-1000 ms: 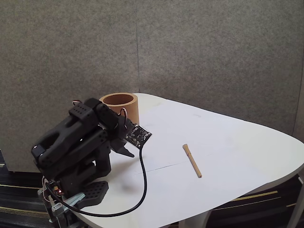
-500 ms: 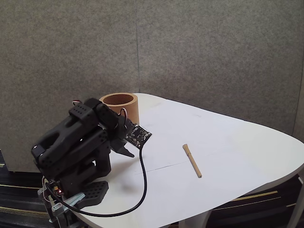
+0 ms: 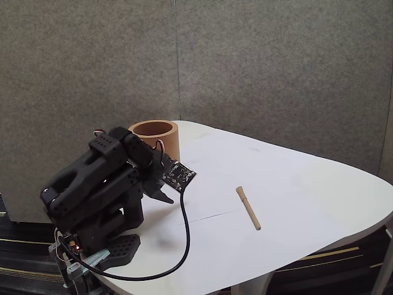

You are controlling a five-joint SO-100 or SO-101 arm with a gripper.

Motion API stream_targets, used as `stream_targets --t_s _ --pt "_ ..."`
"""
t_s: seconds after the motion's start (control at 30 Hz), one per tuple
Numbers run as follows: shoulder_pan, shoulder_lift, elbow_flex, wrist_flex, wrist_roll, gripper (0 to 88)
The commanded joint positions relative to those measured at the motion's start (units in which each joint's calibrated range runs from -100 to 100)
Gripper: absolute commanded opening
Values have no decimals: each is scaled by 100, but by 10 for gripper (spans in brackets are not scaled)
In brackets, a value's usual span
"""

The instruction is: Grab the pen and put it in the pen holder.

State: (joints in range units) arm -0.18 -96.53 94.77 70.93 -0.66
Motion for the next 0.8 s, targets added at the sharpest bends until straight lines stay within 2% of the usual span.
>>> stream_targets --t_s 0.0,0.3,0.6,0.77 --pt "-26 -30 -18 -8 11 306" --pt "18 -30 -153 -59 21 306" --pt "18 68 -1697 -85 -10 306" --pt "18 1060 -2780 -85 -10 306"
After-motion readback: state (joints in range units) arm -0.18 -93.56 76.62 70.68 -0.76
